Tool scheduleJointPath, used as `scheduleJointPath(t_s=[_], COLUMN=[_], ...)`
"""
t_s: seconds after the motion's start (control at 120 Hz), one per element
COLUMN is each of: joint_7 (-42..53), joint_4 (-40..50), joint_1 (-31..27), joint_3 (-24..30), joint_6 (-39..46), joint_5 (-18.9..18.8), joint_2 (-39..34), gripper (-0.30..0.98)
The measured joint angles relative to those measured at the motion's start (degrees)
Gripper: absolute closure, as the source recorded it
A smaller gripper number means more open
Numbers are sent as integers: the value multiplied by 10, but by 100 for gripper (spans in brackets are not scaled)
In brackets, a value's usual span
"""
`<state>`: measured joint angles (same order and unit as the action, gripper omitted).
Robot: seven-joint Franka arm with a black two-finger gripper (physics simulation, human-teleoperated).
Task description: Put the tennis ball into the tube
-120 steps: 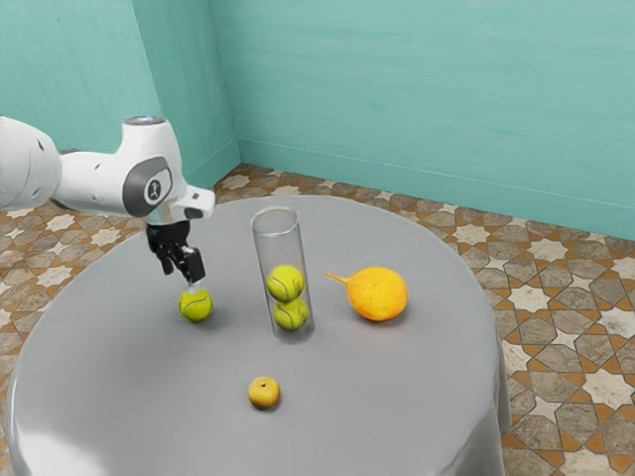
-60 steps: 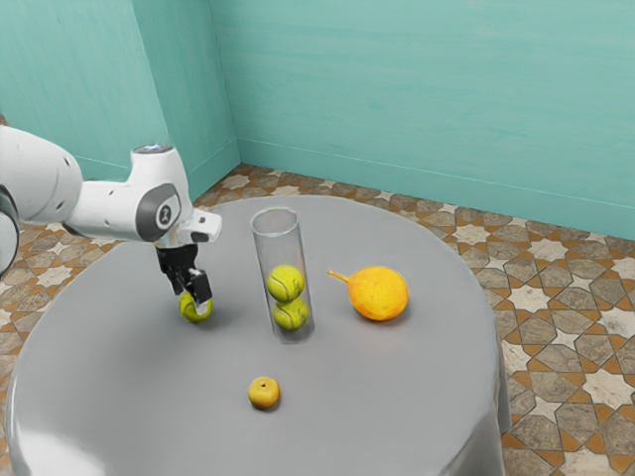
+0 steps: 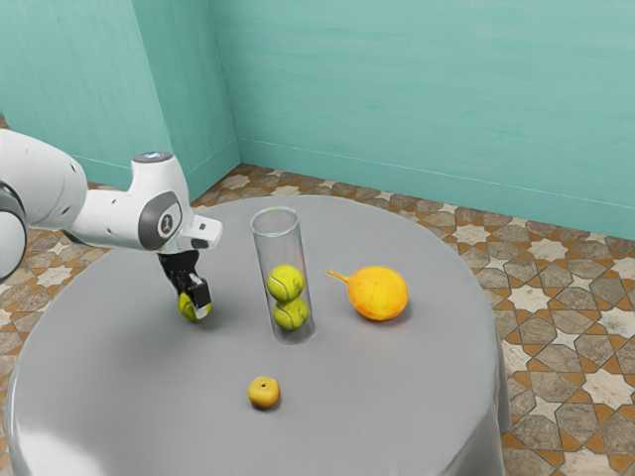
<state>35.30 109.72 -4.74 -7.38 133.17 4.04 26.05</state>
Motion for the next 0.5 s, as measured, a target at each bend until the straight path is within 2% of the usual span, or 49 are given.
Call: scheduleJointPath(t_s=[0.108, 0.275, 0.5], joint_7=[2, 1, 1], joint_4=[0, 0, -2], joint_1=[0, 0, 3], joint_3=[0, 2, 5], joint_6=[4, 3, -42], joint_5=[-2, -5, -6], joint_2=[0, -5, -64], gripper=[33, 34, 36])
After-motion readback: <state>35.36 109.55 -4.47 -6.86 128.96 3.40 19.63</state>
